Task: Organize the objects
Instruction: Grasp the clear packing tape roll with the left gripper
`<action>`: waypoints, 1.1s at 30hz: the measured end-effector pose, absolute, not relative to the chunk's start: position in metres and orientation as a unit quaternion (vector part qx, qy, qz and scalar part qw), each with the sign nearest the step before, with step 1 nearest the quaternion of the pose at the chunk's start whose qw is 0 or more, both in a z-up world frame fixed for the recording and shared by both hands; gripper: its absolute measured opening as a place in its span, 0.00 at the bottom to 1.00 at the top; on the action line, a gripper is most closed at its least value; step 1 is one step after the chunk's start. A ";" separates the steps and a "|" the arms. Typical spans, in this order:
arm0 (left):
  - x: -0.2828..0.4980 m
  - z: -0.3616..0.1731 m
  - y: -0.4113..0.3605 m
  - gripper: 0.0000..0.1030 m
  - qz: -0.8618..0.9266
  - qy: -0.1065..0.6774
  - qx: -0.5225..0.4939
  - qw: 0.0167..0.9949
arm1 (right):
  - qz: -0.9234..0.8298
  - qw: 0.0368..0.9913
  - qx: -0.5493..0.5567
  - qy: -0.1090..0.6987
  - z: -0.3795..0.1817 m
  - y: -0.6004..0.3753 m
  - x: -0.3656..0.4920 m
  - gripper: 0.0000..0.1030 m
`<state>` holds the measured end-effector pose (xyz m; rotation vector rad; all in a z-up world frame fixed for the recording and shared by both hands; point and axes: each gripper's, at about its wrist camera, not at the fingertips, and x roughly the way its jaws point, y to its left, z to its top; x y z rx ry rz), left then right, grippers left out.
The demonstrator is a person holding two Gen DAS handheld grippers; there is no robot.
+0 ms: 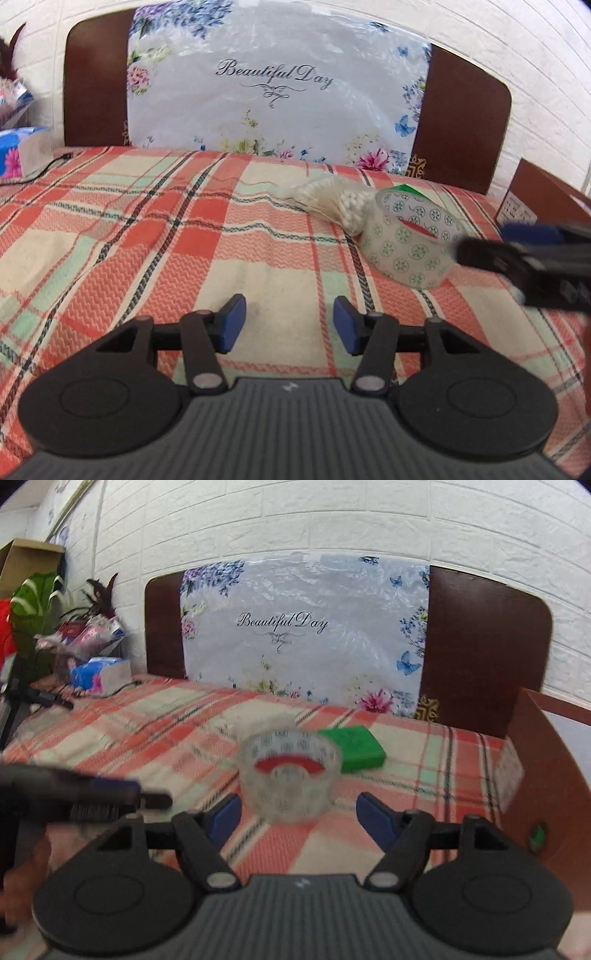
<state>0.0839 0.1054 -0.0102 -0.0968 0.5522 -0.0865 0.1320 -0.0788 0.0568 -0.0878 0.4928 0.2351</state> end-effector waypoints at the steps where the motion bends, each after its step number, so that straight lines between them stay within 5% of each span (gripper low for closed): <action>1: 0.084 -0.011 0.105 0.56 -0.047 0.272 -0.049 0.960 | 0.119 0.961 -0.047 0.246 0.056 -0.073 0.144 0.87; 2: 0.083 -0.011 0.109 0.57 -0.051 0.271 -0.056 0.960 | 0.127 0.957 -0.055 0.256 0.053 -0.067 0.156 0.97; 10: 0.081 -0.016 0.124 0.58 -0.068 0.263 -0.104 0.957 | 0.099 0.953 -0.080 0.276 0.030 -0.050 0.193 0.90; 16: 0.082 -0.016 0.127 0.58 -0.072 0.263 -0.107 0.956 | 0.099 0.973 -0.056 0.202 0.082 -0.078 0.120 0.90; 23: 0.085 -0.007 0.118 0.57 -0.076 0.288 -0.085 0.951 | 0.046 0.964 -0.098 0.242 0.061 -0.123 0.021 0.91; 27: 0.072 0.024 0.087 0.57 -0.178 0.312 -0.153 0.921 | 0.029 0.956 -0.085 0.281 0.041 -0.139 0.006 0.92; 33: 0.051 0.053 -0.014 0.56 -0.293 0.361 -0.047 0.884 | 0.033 0.951 -0.074 0.299 0.032 -0.146 0.006 0.97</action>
